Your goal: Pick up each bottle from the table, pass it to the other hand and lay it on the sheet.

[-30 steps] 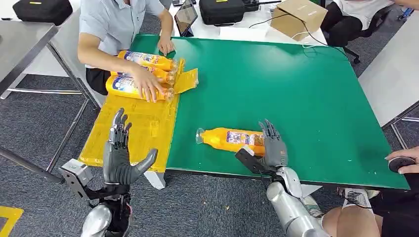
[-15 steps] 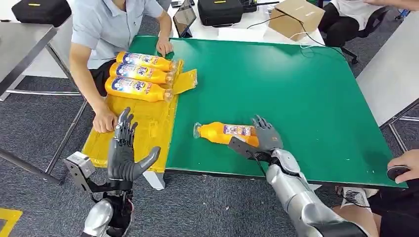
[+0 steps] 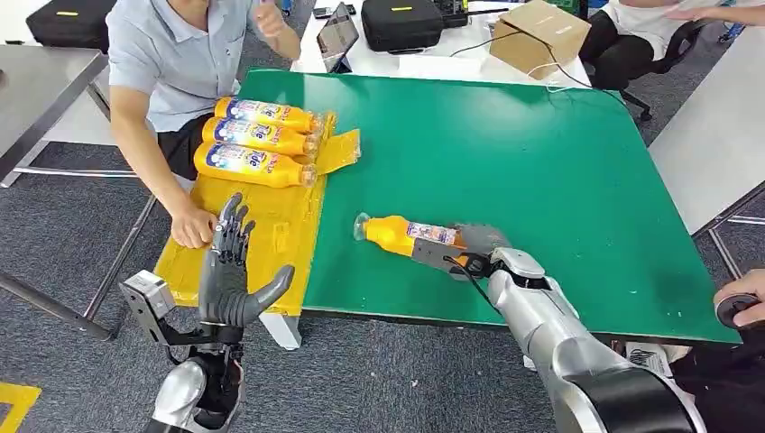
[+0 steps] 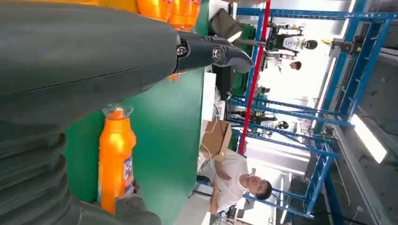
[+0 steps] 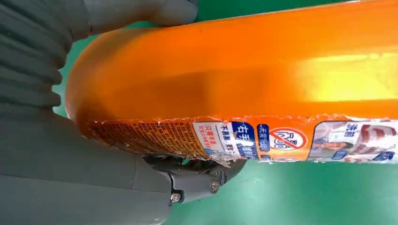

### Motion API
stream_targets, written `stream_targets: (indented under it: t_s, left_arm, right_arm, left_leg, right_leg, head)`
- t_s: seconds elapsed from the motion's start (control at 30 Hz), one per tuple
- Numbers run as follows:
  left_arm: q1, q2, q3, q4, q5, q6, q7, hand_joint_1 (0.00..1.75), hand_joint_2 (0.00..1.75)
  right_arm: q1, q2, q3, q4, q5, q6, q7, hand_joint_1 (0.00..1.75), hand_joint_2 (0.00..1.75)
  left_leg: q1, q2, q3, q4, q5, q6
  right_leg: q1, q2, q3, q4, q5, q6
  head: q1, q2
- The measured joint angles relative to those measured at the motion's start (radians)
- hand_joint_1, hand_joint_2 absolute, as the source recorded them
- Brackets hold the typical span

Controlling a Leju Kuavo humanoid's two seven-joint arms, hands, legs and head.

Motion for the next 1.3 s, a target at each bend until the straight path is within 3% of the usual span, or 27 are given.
stream_targets:
  t_s: [0.2, 0.3, 0.37, 0.57, 0.63, 0.7, 0.77, 0.97, 1.13, 1.3]
  left_arm:
    - [0.011, 0.0, 0.006, 0.0, 0.0, -0.008, 0.001, 0.0, 1.75]
    - [0.021, -0.003, 0.009, 0.0, 0.018, -0.008, -0.006, 0.0, 1.75]
    - [0.03, -0.006, 0.01, 0.0, 0.024, -0.008, -0.008, 0.0, 1.75]
    - [0.036, -0.012, 0.011, 0.0, 0.031, -0.008, -0.008, 0.0, 1.75]
    - [0.039, -0.015, 0.012, 0.0, 0.033, -0.005, -0.012, 0.0, 1.75]
    - [0.046, -0.024, 0.012, 0.0, -0.014, 0.047, -0.038, 0.0, 1.75]
    - [0.054, -0.033, 0.008, 0.0, -0.109, 0.124, -0.072, 0.0, 1.75]
    - [0.088, -0.044, -0.03, 0.0, -0.292, 0.16, -0.203, 0.0, 1.75]
    - [0.119, -0.044, -0.086, 0.004, -0.248, 0.059, -0.187, 0.0, 1.75]
    - [0.118, -0.044, -0.113, 0.013, -0.173, -0.047, -0.163, 0.0, 1.75]
  right_arm:
    - [0.039, -0.003, -0.035, -0.001, -0.165, -0.074, -0.196, 1.75, 1.75]
    - [0.099, 0.011, -0.08, -0.033, -0.303, -0.186, -0.368, 1.75, 1.75]
    - [0.142, 0.032, -0.119, -0.069, -0.388, -0.197, -0.453, 1.75, 1.75]
    - [0.196, 0.062, -0.167, -0.134, -0.422, -0.199, -0.478, 1.75, 1.75]
    - [0.218, 0.067, -0.183, -0.163, -0.483, -0.199, -0.528, 1.75, 1.75]
    - [0.265, 0.087, -0.194, -0.252, -0.605, -0.192, -0.588, 1.75, 1.75]
    - [0.324, 0.111, -0.194, -0.382, -0.717, -0.187, -0.587, 1.75, 1.75]
    - [0.456, 0.148, -0.163, -0.675, -0.892, -0.183, -0.583, 1.75, 1.75]
    - [0.527, 0.157, -0.088, -0.817, -0.853, -0.193, -0.594, 1.75, 1.75]
    - [0.544, 0.163, 0.012, -0.829, -0.779, -0.19, -0.601, 1.75, 1.75]
  left_leg:
    - [0.0, 0.0, 0.0, 0.0, 0.0, 0.0]
    - [0.0, -0.001, -0.002, 0.0, 0.0, 0.0]
    - [0.0, -0.001, -0.004, 0.0, 0.0, 0.0]
    - [0.0, -0.003, -0.01, 0.0, 0.001, 0.0]
    - [0.0, -0.004, -0.012, 0.0, 0.001, 0.0]
    - [0.0, -0.003, -0.013, 0.0, 0.001, 0.0]
    - [0.0, -0.005, -0.014, 0.0, 0.0, 0.0]
    - [0.0, -0.006, -0.016, 0.0, 0.0, 0.0]
    - [0.0, -0.004, -0.017, 0.0, -0.001, 0.0]
    - [0.0, -0.004, -0.016, 0.0, 0.0, -0.001]
  right_leg:
    - [0.0, 0.0, 0.0, 0.0, 0.0, 0.0]
    - [0.0, 0.0, 0.0, 0.0, 0.0, 0.0]
    - [0.0, 0.0, -0.003, 0.001, 0.0, 0.0]
    - [0.0, -0.001, -0.008, 0.001, 0.0, 0.0]
    - [0.0, -0.001, -0.009, 0.001, 0.0, 0.0]
    - [0.0, -0.001, -0.01, 0.001, 0.0, 0.0]
    - [0.0, -0.001, -0.011, 0.001, 0.0, 0.001]
    - [0.0, -0.002, -0.013, 0.001, -0.001, 0.0]
    - [0.0, -0.002, -0.015, 0.0, -0.001, 0.0]
    - [0.0, -0.002, -0.015, 0.0, -0.001, 0.0]
  head:
    - [0.0, 0.0]
    - [0.0, 0.0]
    - [0.0, 0.0]
    - [0.0, 0.0]
    - [0.0, 0.0]
    - [0.0, 0.0]
    - [0.0, 0.0]
    - [0.0, 0.0]
    - [0.0, 0.0]
    - [0.0, 0.0]
